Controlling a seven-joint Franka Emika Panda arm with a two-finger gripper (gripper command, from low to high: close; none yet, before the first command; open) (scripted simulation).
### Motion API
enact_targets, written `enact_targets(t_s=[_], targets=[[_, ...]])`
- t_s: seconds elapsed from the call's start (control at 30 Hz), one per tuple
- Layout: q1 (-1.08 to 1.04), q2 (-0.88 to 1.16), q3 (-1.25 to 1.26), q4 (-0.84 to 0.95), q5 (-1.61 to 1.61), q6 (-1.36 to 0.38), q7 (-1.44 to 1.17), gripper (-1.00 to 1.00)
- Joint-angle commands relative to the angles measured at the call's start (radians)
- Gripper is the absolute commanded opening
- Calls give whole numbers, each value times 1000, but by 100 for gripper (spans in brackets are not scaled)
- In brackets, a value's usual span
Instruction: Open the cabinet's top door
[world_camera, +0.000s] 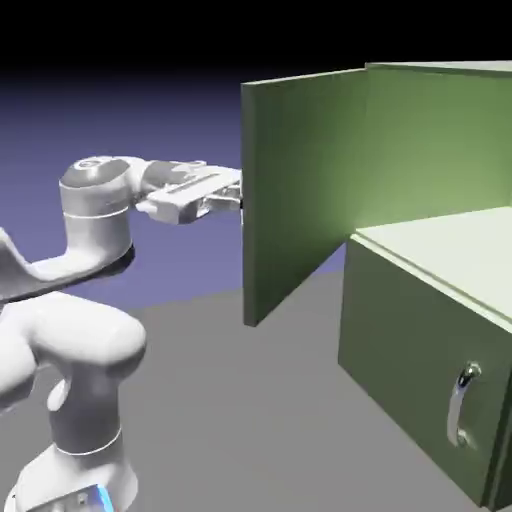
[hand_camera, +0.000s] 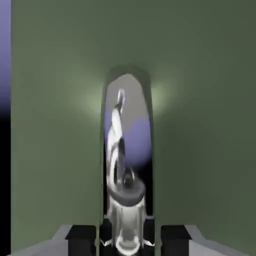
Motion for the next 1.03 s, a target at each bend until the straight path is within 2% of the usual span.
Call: enact_targets(t_s=[0.0,0.37,1.0], targets=[[1,30,36,13,37,-23,17,-100],[-107,421,396,258,409,-292,214,-100],[-568,1091,939,890,702,-834,577,-100]])
